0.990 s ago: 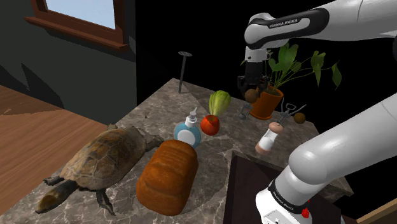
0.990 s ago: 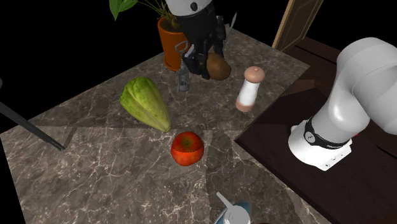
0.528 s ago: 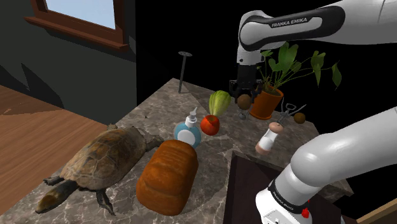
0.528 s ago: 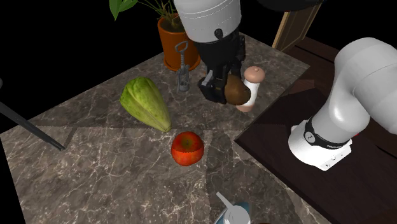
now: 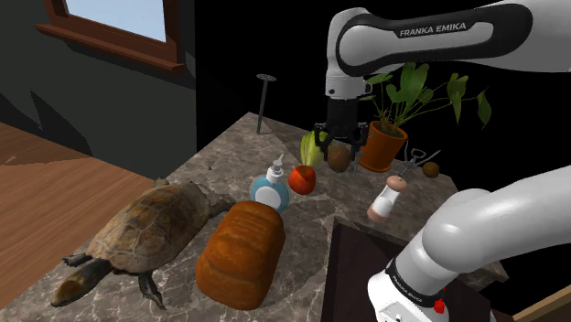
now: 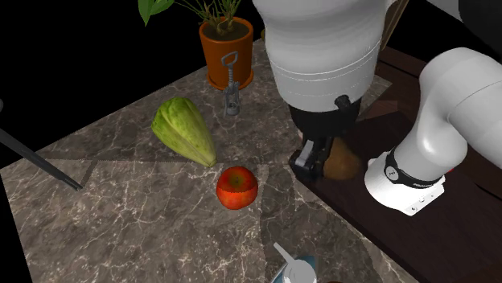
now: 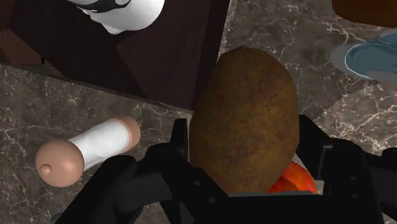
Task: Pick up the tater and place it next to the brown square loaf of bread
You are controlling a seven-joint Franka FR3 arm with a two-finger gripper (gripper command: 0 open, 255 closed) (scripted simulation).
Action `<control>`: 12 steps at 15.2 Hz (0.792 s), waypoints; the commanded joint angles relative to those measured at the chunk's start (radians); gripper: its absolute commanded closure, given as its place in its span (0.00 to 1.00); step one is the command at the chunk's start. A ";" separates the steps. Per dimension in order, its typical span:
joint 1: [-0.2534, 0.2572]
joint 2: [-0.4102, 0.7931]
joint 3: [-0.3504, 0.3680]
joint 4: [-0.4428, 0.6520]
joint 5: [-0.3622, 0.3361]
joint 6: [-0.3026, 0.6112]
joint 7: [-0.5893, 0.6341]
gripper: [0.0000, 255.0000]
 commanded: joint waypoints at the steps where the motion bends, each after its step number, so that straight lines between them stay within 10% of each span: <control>1: 0.026 -0.006 0.039 -0.009 0.038 0.004 0.051 1.00; 12: 0.152 0.033 0.245 0.047 0.216 0.018 0.316 1.00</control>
